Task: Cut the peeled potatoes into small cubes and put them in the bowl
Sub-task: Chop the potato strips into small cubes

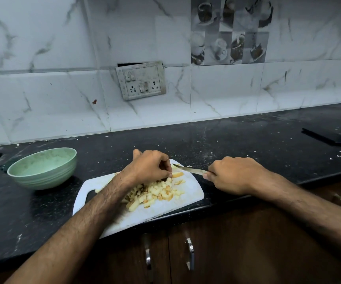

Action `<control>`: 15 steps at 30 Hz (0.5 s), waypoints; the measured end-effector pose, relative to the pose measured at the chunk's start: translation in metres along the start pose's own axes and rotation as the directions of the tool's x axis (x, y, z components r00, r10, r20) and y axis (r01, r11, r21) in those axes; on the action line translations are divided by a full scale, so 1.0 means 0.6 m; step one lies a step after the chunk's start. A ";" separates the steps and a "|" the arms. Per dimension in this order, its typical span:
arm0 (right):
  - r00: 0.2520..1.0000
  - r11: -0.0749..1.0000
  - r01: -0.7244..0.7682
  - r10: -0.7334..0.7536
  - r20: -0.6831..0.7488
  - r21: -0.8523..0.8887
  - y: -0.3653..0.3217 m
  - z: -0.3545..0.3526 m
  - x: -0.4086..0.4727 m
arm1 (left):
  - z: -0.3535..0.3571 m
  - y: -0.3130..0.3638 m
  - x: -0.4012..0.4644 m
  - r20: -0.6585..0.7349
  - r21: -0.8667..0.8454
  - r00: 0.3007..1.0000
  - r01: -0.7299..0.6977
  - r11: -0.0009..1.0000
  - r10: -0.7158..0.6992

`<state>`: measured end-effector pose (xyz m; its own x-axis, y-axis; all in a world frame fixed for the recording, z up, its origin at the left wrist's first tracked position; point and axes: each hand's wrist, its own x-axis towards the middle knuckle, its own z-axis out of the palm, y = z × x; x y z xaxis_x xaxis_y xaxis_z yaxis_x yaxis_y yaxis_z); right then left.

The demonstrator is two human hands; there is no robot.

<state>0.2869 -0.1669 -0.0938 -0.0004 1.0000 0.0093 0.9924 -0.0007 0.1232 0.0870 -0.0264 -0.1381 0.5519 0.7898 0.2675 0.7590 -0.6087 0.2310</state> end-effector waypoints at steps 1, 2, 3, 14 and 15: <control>1.000 1.000 -0.001 0.001 0.000 0.005 0.002 -0.003 -0.006 | 0.000 -0.001 0.000 -0.001 -0.022 1.000 0.009 1.000 -0.009; 1.000 1.000 0.000 0.001 -0.001 0.006 0.003 -0.005 -0.011 | -0.001 -0.001 0.000 -0.005 -0.041 1.000 0.016 0.999 -0.016; 1.000 1.000 -0.003 0.003 -0.004 0.006 0.004 -0.007 -0.015 | -0.001 -0.001 0.001 -0.011 -0.060 1.000 0.020 0.998 -0.020; 0.999 0.999 -0.034 0.034 0.012 0.017 0.002 0.015 -0.021 | 0.002 0.004 -0.003 -0.028 -0.084 0.999 -0.025 0.996 0.023; 0.999 0.999 -0.036 0.036 0.014 0.026 0.000 0.016 -0.020 | 0.003 0.004 -0.003 -0.027 -0.084 0.999 -0.029 0.996 0.027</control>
<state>0.2883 -0.1788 -0.1036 0.0370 0.9993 -0.0006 0.9947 -0.0368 0.0965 0.0886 -0.0292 -0.1395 0.5629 0.7708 0.2984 0.7111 -0.6356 0.3005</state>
